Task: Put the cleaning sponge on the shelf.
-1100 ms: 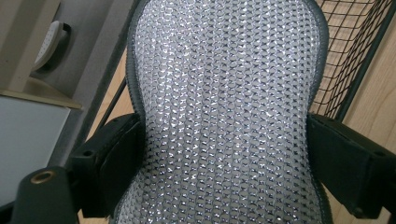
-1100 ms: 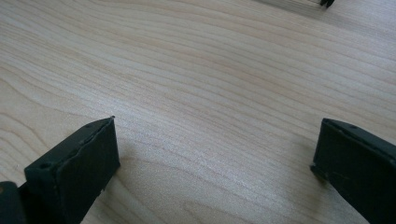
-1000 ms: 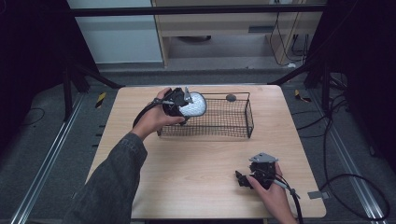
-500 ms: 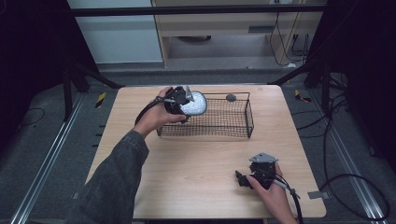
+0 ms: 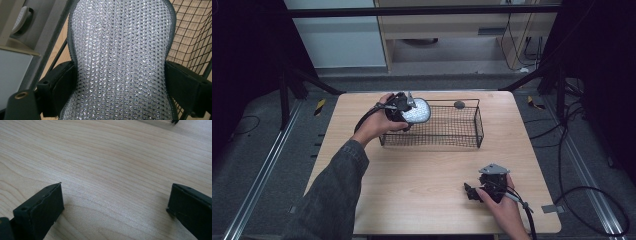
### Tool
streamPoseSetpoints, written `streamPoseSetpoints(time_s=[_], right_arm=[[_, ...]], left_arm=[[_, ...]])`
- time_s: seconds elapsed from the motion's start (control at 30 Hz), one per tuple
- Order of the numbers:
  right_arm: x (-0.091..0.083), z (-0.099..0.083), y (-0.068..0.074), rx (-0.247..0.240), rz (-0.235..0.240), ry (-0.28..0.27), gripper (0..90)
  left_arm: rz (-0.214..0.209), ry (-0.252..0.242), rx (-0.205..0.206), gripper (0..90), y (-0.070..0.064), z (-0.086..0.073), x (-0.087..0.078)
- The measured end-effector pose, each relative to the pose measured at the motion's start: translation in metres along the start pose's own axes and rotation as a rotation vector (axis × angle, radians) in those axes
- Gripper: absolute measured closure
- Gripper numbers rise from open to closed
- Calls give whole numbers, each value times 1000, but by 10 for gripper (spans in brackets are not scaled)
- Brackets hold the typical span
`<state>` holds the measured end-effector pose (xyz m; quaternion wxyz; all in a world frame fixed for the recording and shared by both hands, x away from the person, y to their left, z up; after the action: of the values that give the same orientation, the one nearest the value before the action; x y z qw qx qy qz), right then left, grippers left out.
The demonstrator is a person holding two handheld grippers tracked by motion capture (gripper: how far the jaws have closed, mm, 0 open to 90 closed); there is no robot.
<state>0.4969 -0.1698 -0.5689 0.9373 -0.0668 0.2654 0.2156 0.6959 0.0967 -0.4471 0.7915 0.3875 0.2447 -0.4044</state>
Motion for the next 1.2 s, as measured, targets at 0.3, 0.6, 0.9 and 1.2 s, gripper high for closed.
streamPoseSetpoints(time_s=[0.3, 0.6, 0.9, 1.2], right_arm=[[0, 0, 0, -1, -1, -2, 4], [0, 0, 0, -7, 0, -3, 4], [0, 0, 0, -6, -1, -3, 4], [0, 0, 0, -6, -1, -2, 4]], left_arm=[[-9, 15, 11, 108, -3, -4, 4], [-21, 1, -45, 31, -3, -4, 10], [-32, -9, -59, 43, -6, -3, 9], [-33, -19, -68, 60, -7, -3, 5]])
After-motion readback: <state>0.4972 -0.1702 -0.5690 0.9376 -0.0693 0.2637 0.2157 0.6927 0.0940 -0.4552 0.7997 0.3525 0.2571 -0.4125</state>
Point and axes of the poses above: each handheld gripper's, and its own axes: x roughly forward along the jaws, z roughly out of its top, y roughly to its left, the point moved 8 cm from there along x, roughly forward along the jaws, and after that the axes turned 12 degrees about -y, right-handed, at the moved point
